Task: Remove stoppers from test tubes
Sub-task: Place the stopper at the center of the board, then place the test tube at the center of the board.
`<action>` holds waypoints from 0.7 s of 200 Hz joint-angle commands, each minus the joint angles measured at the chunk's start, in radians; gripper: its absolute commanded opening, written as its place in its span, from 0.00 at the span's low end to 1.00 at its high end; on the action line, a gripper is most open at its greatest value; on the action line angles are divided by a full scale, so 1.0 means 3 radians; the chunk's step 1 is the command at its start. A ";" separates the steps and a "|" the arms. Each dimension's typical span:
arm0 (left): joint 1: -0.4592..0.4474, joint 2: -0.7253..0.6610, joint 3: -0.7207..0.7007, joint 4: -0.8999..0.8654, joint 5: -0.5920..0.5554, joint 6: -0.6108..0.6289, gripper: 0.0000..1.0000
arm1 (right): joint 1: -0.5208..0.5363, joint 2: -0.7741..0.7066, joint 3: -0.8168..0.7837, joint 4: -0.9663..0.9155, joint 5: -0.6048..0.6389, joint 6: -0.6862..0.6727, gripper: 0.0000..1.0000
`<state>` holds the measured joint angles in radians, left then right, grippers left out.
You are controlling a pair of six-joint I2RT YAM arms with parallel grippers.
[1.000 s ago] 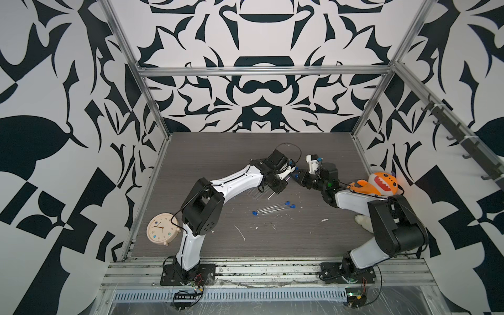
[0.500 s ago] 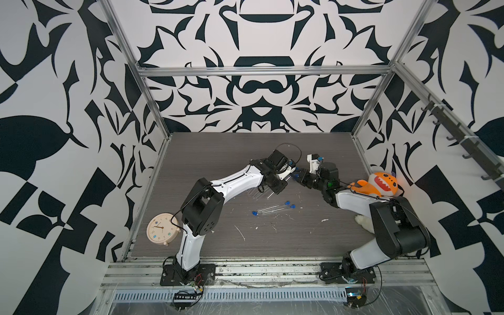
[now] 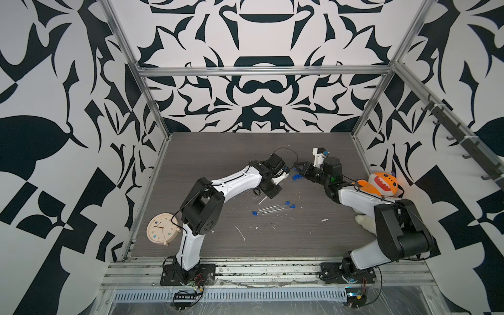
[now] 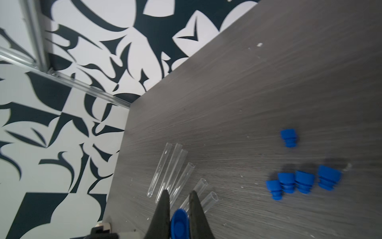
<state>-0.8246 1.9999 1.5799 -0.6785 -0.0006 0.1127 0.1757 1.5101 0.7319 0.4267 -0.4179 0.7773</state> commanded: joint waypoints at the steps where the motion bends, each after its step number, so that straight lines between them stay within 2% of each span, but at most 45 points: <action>1: 0.0013 0.0070 0.0125 -0.0075 0.0000 -0.0017 0.00 | -0.0246 -0.0005 -0.0049 -0.0345 0.0182 -0.0023 0.00; 22: 0.0013 0.0122 0.0161 -0.0061 0.0021 -0.0043 0.00 | -0.0338 0.0010 -0.0007 -0.0695 0.0331 -0.0220 0.00; 54: 0.0014 0.0272 0.0305 -0.0122 -0.0005 -0.0069 0.00 | -0.0464 0.0232 0.0073 -0.0851 0.0336 -0.0324 0.00; 96: 0.0013 0.0541 0.0573 -0.0308 -0.0159 -0.0100 0.00 | -0.0490 0.0615 0.0189 -0.0813 0.0293 -0.0336 0.00; 140: 0.0013 0.0637 0.0573 -0.0325 -0.0192 -0.0095 0.00 | -0.0493 0.0808 0.0174 -0.0606 0.0258 -0.0253 0.00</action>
<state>-0.8246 2.1731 1.7355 -0.7403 -0.0479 0.0933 0.0315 1.7374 0.7616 0.2100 -0.3405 0.6994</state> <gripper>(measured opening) 0.167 0.129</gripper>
